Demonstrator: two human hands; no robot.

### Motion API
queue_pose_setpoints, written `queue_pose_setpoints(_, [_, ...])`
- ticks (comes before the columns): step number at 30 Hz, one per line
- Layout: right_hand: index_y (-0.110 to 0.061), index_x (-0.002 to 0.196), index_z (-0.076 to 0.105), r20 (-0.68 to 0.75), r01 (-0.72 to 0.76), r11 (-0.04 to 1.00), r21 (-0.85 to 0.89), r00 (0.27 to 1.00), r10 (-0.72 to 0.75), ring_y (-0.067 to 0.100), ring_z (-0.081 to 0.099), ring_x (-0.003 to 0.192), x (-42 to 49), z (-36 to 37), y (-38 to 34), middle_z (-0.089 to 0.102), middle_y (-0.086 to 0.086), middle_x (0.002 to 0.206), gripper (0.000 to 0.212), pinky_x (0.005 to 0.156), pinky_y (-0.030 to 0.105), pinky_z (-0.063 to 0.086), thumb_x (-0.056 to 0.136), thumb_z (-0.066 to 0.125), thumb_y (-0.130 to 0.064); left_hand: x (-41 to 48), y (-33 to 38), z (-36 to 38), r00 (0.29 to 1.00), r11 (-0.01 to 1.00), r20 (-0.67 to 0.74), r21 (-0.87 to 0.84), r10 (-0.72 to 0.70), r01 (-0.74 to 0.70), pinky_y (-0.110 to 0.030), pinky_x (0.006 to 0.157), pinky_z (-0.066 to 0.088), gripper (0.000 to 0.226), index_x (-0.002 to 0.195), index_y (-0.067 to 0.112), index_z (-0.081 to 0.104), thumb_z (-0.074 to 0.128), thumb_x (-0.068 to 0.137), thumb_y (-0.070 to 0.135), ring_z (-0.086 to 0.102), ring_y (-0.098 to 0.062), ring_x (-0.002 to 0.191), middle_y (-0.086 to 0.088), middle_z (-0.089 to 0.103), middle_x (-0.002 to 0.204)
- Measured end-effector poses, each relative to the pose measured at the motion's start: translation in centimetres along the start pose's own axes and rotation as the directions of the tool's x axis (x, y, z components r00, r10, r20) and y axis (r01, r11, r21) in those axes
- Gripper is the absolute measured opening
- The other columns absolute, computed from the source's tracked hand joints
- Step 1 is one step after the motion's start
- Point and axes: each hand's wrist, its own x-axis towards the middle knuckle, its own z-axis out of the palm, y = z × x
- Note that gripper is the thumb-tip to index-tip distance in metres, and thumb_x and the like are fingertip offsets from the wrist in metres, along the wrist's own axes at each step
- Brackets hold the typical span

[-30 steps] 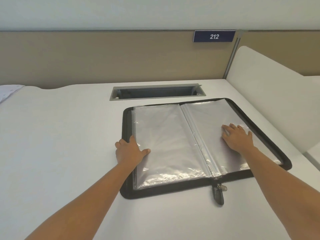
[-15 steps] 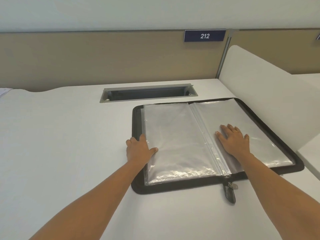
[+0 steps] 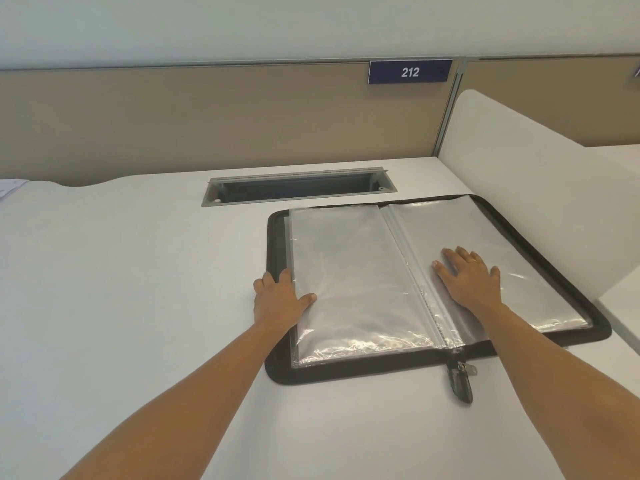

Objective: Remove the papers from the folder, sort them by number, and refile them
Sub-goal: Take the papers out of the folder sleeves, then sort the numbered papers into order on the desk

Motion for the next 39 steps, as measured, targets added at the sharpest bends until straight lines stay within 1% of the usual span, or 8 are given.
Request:
queue_pose_setpoints(5, [-0.025, 0.144, 0.033, 0.012, -0.027, 1.0, 0.002, 1.0, 0.027, 0.025, 0.018, 0.143, -0.3, -0.2, -0.9, 0.025, 0.002, 0.154, 0.052, 0.112, 0.057, 0.011, 0.098, 0.03, -0.049, -0.2, -0.5, 0.4, 1.0, 1.0, 0.02, -0.015, 0.001, 0.0, -0.041, 0.107, 0.031, 0.066, 0.147, 0.015, 0.021, 0.047, 0.094, 0.045, 0.013, -0.031, 0.14, -0.017, 0.018, 0.151])
queue_pose_setpoints(10, [-0.015, 0.139, 0.042, -0.047, -0.044, 0.996, 0.072, 0.998, 0.047, 0.026, 0.024, 0.141, -1.5, -0.1, -2.6, 0.031, 0.007, 0.152, 0.046, 0.113, 0.056, 0.013, 0.099, 0.033, -0.037, -0.7, -1.0, 0.3, 0.999, 0.997, 0.036, -0.077, 0.019, -0.016, -0.041, 0.112, 0.024, 0.063, 0.149, 0.014, 0.017, 0.045, 0.097, 0.037, 0.007, -0.028, 0.144, -0.014, 0.009, 0.156])
queue_pose_setpoints(17, [-0.015, 0.141, 0.04, -0.079, 0.016, 0.994, 0.108, 0.997, -0.007, 0.023, 0.022, 0.142, -3.4, 0.2, -6.0, 0.03, 0.006, 0.152, 0.047, 0.114, 0.052, 0.012, 0.1, 0.032, -0.037, -1.6, -2.2, 0.2, 0.999, 0.995, 0.032, -0.095, 0.036, -0.033, -0.042, 0.113, 0.023, 0.064, 0.149, 0.013, 0.018, 0.046, 0.097, 0.037, 0.014, -0.027, 0.144, -0.011, 0.014, 0.156])
queue_pose_setpoints(21, [-0.017, 0.143, 0.037, -0.045, 0.092, 0.99, 0.103, 0.995, -0.088, 0.021, 0.019, 0.144, -4.6, 0.5, -9.2, 0.027, 0.005, 0.154, 0.048, 0.114, 0.05, 0.01, 0.1, 0.032, -0.038, -2.1, -3.6, -0.3, 0.999, 0.999, 0.017, -0.025, 0.041, -0.04, -0.042, 0.115, 0.021, 0.062, 0.148, 0.014, 0.021, 0.043, 0.097, 0.041, 0.019, -0.027, 0.143, -0.011, 0.02, 0.155])
queue_pose_setpoints(24, [-0.018, 0.143, 0.036, -0.031, 0.154, 0.986, 0.068, 0.988, -0.153, 0.019, 0.017, 0.144, -5.6, 1.1, -12.3, 0.026, 0.003, 0.154, 0.048, 0.115, 0.05, 0.01, 0.1, 0.032, -0.039, -2.5, -5.3, -1.1, 1.0, 1.0, 0.017, 0.009, 0.017, -0.017, -0.046, 0.115, 0.018, 0.059, 0.148, 0.017, 0.022, 0.039, 0.098, 0.043, 0.016, -0.025, 0.143, -0.008, 0.018, 0.156])
queue_pose_setpoints(31, [-0.019, 0.144, 0.034, 0.042, 0.262, 0.965, 0.029, 0.964, -0.263, 0.02, 0.014, 0.145, -9.0, 3.5, -21.6, 0.023, 0.003, 0.155, 0.048, 0.115, 0.052, 0.01, 0.1, 0.03, -0.041, -3.5, -13.5, -4.2, 0.999, 0.997, 0.007, 0.067, -0.032, 0.031, -0.046, 0.115, 0.009, 0.056, 0.149, 0.019, 0.018, 0.034, 0.1, 0.041, 0.007, -0.018, 0.145, -0.004, 0.01, 0.157])
queue_pose_setpoints(36, [-0.023, 0.143, 0.034, 0.076, 0.3, 0.953, 0.039, 0.95, -0.302, 0.017, 0.012, 0.145, -11.8, 6.3, -30.1, 0.021, 0.0, 0.156, 0.048, 0.114, 0.054, 0.01, 0.099, 0.032, -0.043, -4.2, -22.0, -7.7, 0.997, 0.992, 0.002, 0.095, -0.081, 0.08, -0.046, 0.116, 0.004, 0.054, 0.149, 0.021, 0.017, 0.032, 0.1, 0.041, 0.002, -0.015, 0.146, -0.001, 0.006, 0.158])
queue_pose_setpoints(39, [-0.024, 0.143, 0.034, 0.098, 0.308, 0.949, 0.068, 0.945, -0.313, 0.015, 0.01, 0.145, -14.0, 8.4, -35.9, 0.019, -0.001, 0.156, 0.047, 0.114, 0.052, 0.009, 0.1, 0.032, -0.042, -4.7, -27.9, -10.3, 0.993, 0.986, -0.012, 0.121, -0.116, 0.117, -0.047, 0.116, 0.005, 0.054, 0.149, 0.022, 0.017, 0.03, 0.1, 0.042, 0.001, -0.015, 0.146, 0.0, 0.004, 0.159])
